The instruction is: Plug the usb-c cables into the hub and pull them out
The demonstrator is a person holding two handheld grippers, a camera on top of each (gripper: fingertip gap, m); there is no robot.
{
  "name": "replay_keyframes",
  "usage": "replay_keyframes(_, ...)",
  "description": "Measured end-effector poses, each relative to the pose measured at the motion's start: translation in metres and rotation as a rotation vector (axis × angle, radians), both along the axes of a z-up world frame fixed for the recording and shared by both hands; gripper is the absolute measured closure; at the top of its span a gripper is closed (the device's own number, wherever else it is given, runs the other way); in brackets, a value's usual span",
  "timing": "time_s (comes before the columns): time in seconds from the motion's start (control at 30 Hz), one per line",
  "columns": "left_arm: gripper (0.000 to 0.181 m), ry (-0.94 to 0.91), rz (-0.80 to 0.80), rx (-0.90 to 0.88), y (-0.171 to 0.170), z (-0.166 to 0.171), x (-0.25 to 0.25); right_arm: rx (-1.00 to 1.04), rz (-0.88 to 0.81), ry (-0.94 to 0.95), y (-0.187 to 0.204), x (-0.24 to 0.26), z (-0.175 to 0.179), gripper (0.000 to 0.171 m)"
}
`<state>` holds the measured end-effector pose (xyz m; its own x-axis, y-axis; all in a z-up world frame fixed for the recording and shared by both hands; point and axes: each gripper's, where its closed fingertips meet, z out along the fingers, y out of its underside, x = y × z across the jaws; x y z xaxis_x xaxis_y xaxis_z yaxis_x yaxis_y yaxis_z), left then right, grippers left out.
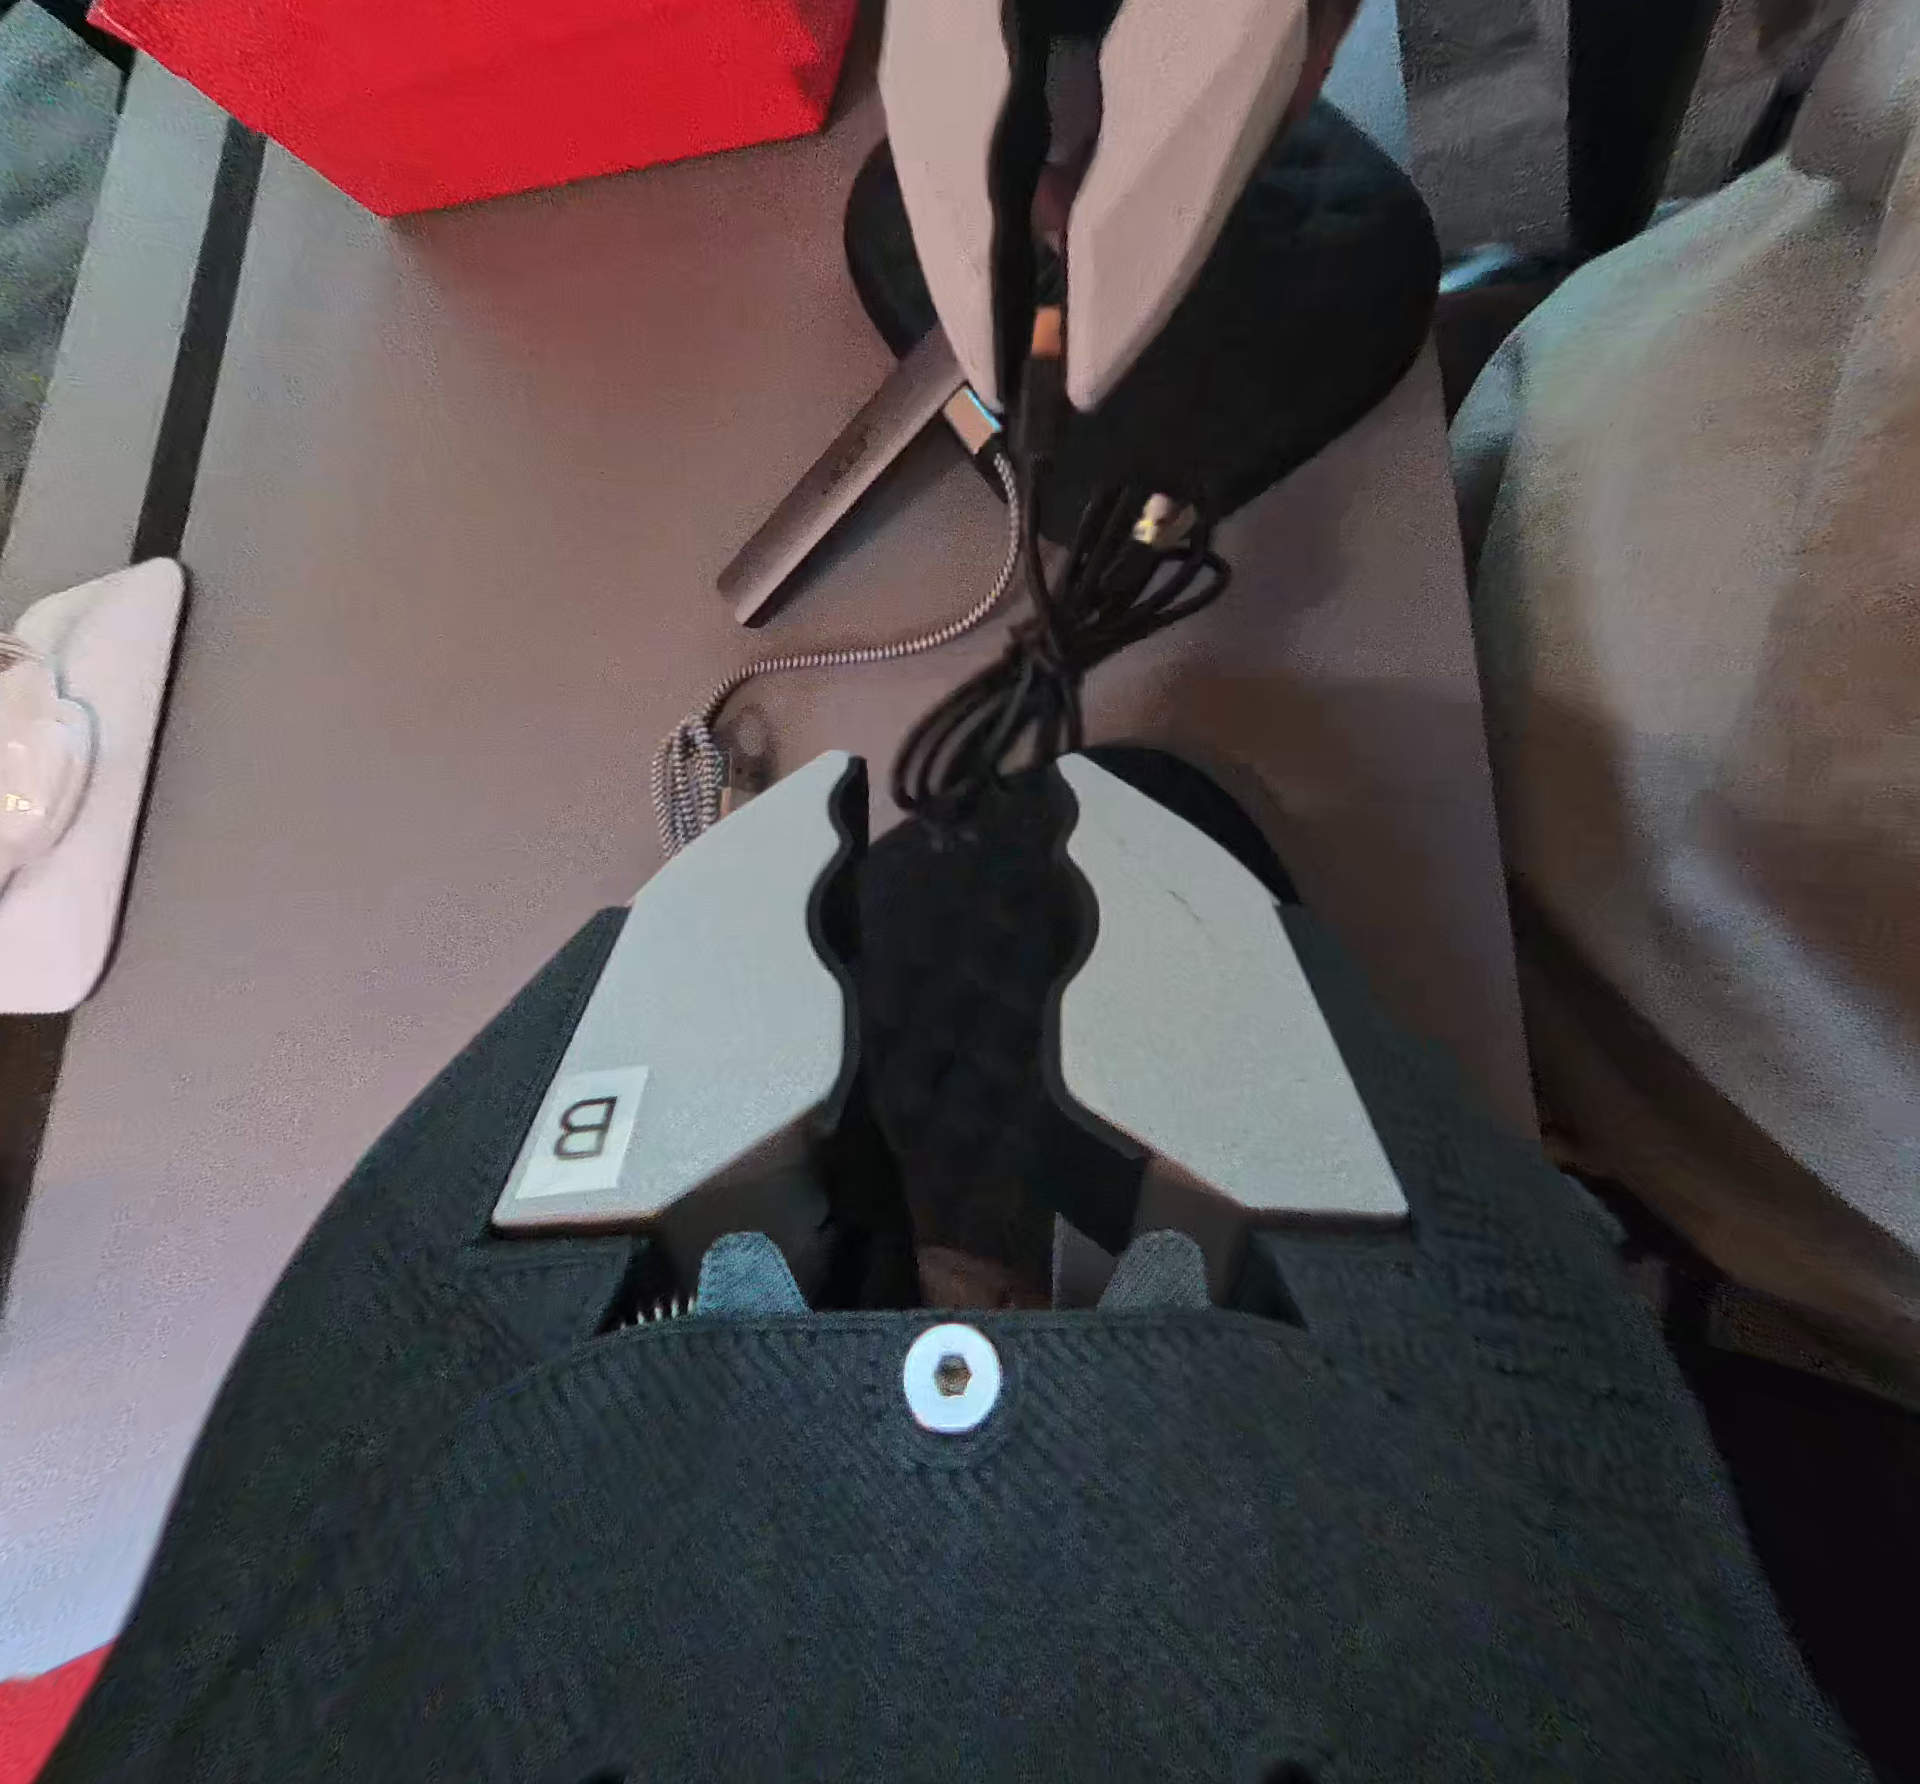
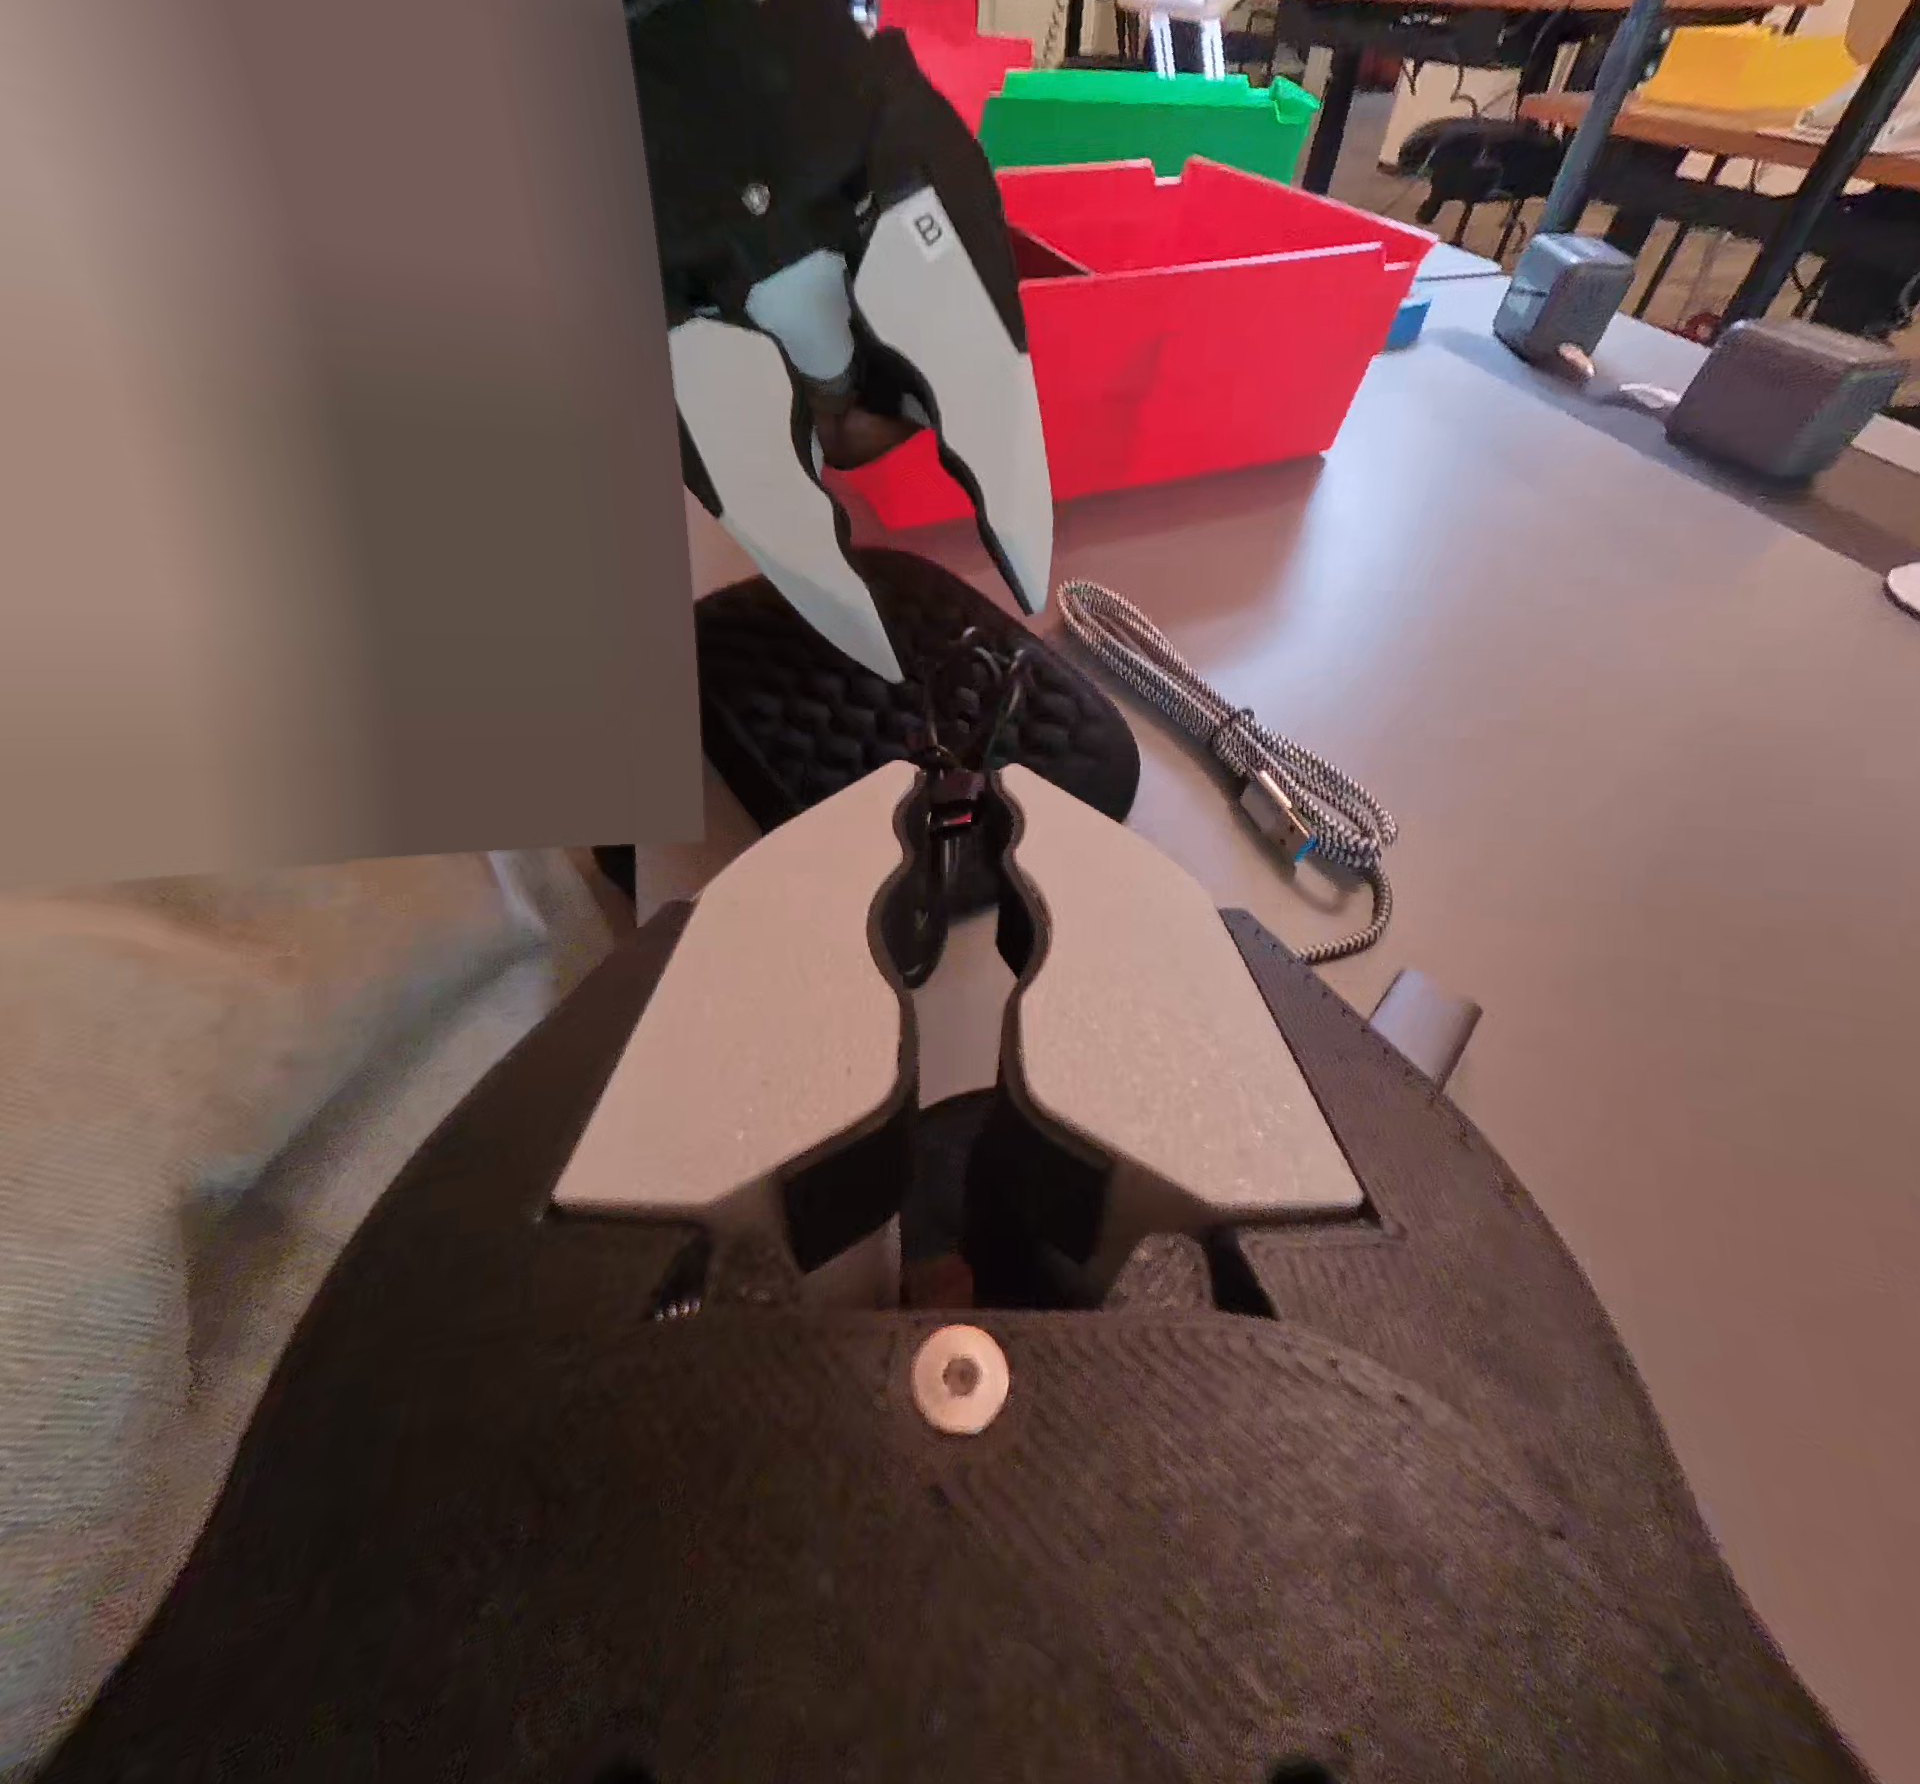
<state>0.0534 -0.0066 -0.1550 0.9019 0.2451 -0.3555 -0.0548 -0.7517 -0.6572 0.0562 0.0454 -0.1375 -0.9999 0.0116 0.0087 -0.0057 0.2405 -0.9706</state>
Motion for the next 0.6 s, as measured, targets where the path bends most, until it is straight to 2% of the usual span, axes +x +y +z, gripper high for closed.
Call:
replay_keyframes(0.23, 0.148, -0.021, -0.002, 0.070, 0.018, 0.000, -0.003, 0.016, -0.025, 0.011, 0.005, -0.003, -0.002, 0.162)
replay_keyframes(0.5, 0.148, 0.009, 0.005, 0.113, 0.019, 0.006, -0.005, 0.028, -0.028, 0.032, 0.004, -0.003, -0.001, 0.162)
replay_keyframes(0.6, 0.148, 0.017, 0.050, 0.300, 0.019, 0.029, -0.011, 0.005, -0.023, 0.031, 0.004, -0.004, 0.004, 0.163)
